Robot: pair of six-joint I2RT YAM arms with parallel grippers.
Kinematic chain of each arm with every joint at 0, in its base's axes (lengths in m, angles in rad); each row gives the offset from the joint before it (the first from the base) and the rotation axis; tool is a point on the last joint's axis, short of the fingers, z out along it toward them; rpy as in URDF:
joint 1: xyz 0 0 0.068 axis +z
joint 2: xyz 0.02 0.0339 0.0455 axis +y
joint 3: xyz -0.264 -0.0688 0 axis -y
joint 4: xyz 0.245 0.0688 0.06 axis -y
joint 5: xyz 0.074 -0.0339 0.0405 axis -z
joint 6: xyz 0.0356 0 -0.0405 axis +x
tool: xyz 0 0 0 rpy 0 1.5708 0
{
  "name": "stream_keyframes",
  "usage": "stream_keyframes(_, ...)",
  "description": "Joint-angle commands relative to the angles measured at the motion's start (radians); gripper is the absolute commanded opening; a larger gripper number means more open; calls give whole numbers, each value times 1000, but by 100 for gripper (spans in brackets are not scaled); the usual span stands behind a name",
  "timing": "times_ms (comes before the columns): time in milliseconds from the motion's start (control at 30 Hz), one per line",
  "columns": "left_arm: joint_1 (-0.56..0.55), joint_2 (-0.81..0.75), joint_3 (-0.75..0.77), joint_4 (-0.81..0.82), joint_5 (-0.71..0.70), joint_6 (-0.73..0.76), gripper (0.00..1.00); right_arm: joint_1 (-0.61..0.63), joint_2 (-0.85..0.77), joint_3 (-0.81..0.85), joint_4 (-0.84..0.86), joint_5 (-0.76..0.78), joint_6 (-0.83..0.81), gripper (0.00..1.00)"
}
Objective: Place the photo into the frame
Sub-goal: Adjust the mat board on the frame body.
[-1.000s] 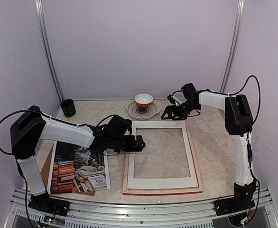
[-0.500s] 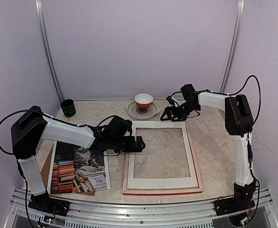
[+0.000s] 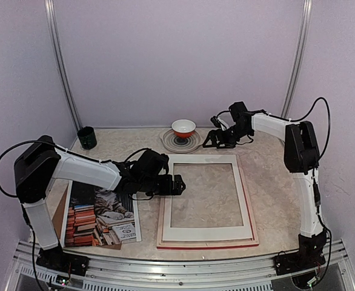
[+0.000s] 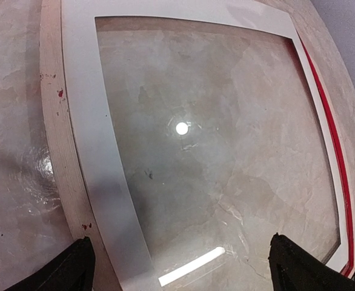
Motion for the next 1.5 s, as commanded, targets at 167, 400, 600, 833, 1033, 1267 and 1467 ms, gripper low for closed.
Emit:
stream_keyframes(167,-6,19,1,18,5,-5,99,28,17,-46,-44,-17,-37,99)
stream_keyframes(400,-6,20,-2,17,10,-6,99,34,30,-55,-51,-24,-45,99)
stream_keyframes(600,-5,19,1,13,7,-5,99,40,36,-53,-58,-32,-50,99)
stream_keyframes(833,-3,17,6,11,5,-2,99,49,-7,-133,-45,-26,-58,99)
stream_keyframes(1033,0,25,13,11,10,-2,99,50,-35,-151,-34,-13,-59,99)
stream_keyframes(1267,0,29,15,10,10,-2,99,49,-31,-49,-36,33,-33,99)
stream_keyframes(1467,0,26,9,12,9,-5,99,48,32,63,-73,33,-19,99)
